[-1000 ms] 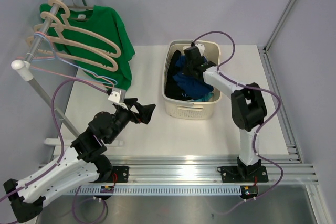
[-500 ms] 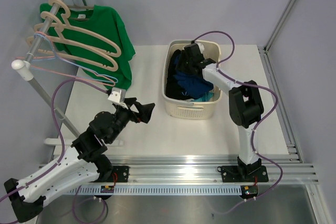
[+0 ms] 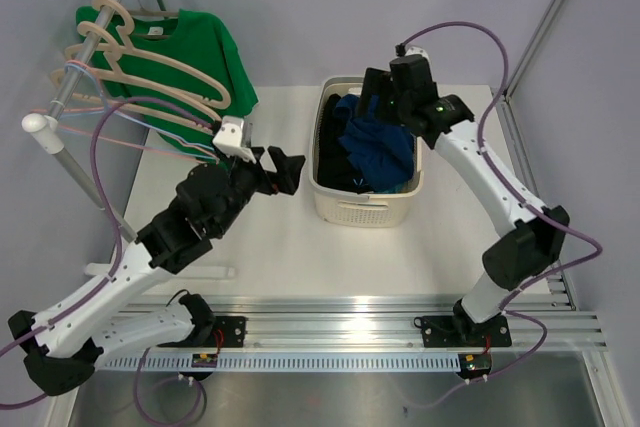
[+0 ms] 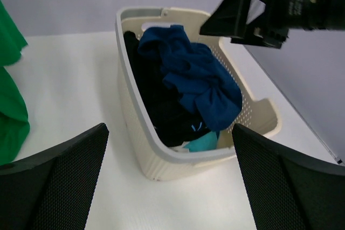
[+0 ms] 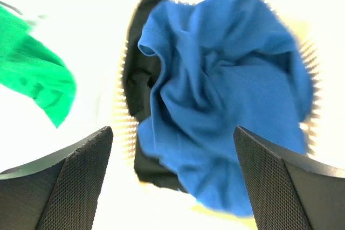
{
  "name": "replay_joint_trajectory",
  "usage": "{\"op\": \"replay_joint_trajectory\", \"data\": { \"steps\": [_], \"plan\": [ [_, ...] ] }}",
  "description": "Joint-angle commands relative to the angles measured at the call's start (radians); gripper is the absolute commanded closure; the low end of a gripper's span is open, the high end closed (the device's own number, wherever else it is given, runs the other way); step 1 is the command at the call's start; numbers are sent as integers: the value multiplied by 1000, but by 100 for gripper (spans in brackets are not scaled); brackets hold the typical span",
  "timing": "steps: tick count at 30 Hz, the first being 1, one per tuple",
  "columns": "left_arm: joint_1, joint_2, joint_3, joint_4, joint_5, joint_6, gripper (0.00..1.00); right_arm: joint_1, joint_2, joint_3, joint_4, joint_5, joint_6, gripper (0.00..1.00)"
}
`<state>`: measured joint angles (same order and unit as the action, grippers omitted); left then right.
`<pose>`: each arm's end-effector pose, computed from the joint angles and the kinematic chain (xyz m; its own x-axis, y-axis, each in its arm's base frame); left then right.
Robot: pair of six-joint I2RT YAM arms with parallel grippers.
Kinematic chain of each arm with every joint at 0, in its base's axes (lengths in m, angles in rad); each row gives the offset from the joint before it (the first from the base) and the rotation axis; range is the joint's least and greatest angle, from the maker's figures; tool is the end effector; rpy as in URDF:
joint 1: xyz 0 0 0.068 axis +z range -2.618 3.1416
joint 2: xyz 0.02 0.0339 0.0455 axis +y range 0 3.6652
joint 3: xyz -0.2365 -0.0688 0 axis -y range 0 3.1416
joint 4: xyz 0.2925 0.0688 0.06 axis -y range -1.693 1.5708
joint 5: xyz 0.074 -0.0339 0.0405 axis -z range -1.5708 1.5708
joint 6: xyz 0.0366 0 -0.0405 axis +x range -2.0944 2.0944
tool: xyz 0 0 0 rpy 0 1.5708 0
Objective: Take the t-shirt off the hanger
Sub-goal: Place the T-shirt in the bin, then pick up the hanger from the clothesline.
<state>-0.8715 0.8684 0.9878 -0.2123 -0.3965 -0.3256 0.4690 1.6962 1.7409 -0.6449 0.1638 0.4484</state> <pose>0.1767 -0.1882 0.3784 -0.2032 -0.2168 -0.9548 0.4152 0.8641 -0.2846 0.3862 0.1890 0.3590 -0.5953 0.1779 -0.7836 -0.0753 0.9586 0.2748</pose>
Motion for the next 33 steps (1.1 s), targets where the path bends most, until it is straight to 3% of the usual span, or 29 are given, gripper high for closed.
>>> {"op": "replay_joint_trajectory", "data": {
  "steps": [1, 4, 8, 17, 23, 28, 33],
  "plan": [
    [-4, 67, 176, 1, -77, 75, 1, -13, -96, 3, -91, 28, -54, 0],
    [-3, 119, 250, -9, -169, 189, 1, -12, -202, -61, -98, -10, -28, 0],
    [22, 205, 328, 23, -353, 324, 1, -12, -416, -259, 49, -119, 18, 0],
    [288, 418, 586, 24, -200, 244, 1, -6, -786, -781, 431, -531, 237, 1],
    [319, 671, 866, 25, -355, 391, 8, 0, -899, -883, 525, -610, 277, 1],
    [361, 875, 1095, 34, -508, 460, 7, 8, -912, -885, 537, -627, 285, 0],
    [407, 974, 1190, 62, -584, 464, 10, 16, -932, -891, 548, -627, 283, 0]
  ]
}}
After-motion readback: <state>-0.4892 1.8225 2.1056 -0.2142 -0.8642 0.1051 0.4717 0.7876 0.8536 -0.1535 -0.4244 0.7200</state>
